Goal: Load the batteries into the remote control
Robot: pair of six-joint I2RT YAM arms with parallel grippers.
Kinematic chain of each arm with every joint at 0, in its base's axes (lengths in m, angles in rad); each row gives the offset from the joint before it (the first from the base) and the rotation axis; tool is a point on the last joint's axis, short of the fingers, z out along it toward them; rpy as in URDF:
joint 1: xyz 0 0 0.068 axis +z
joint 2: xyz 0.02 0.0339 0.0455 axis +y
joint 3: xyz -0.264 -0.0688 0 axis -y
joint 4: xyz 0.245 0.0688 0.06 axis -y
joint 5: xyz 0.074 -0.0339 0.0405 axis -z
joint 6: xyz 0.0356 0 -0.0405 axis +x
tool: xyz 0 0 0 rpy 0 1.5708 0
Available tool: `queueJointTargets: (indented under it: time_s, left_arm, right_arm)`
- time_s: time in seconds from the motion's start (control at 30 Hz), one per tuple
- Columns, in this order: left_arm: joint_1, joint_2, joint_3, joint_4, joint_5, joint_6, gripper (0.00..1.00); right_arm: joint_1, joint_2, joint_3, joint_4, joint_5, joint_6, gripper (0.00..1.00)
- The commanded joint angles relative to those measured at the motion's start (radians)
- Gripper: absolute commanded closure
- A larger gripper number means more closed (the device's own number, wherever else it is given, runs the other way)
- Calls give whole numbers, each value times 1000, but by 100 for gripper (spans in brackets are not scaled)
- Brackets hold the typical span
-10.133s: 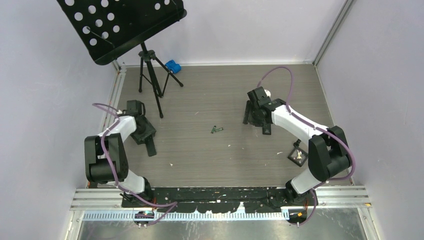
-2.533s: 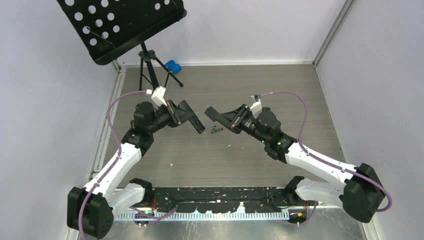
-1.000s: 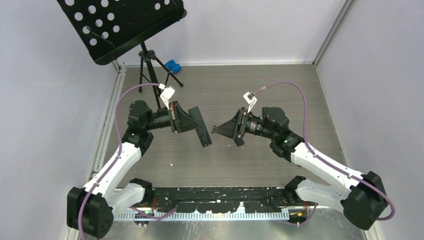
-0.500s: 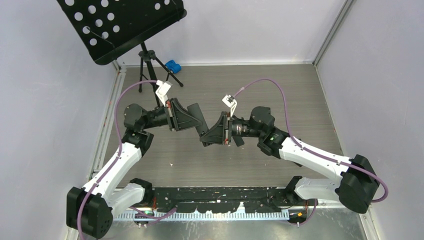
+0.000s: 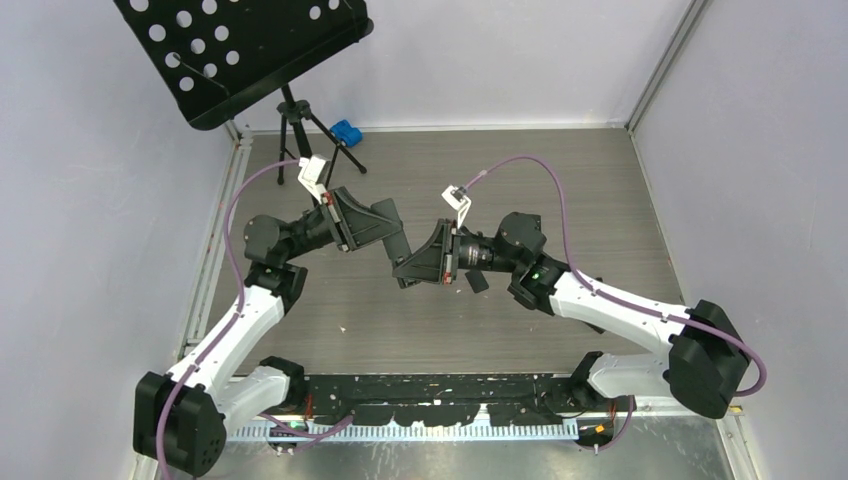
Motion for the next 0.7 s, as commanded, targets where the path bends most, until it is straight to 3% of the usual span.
queueJointTargets:
  time_s: [0.0, 0.03, 0.07, 0.13, 0.17, 0.23, 0.4, 0.57, 0.67]
  left_arm:
    - [-3, 4, -11, 70, -29, -1, 86]
    - [-3, 8, -12, 68, -29, 7, 96]
    - [-3, 9, -13, 58, -28, 18, 100]
    - [-3, 4, -10, 12, -32, 59, 100]
    - [-3, -4, -6, -65, -41, 97, 100]
    - [-3, -31, 15, -257, -84, 215, 100]
    - [-3, -103, 124, -880, -448, 586, 100]
    - [-3, -108, 162, -1137, -731, 670, 100]
    - [-2, -114, 152, -1159, -745, 680, 100]
  right_arm:
    - [3, 6, 43, 63, 18, 28, 97]
    - [3, 6, 44, 55, 19, 25, 96]
    - [2, 4, 46, 42, 25, 19, 92]
    - [1, -5, 54, -18, 51, -8, 70]
    - [0, -15, 58, -84, 89, -28, 52]
    - [-3, -38, 69, -221, 190, -78, 37]
    - [-14, -62, 106, -492, 507, -117, 35]
    - [-20, 64, 262, -842, 848, -31, 41]
    - [-45, 195, 369, -1000, 933, 34, 52]
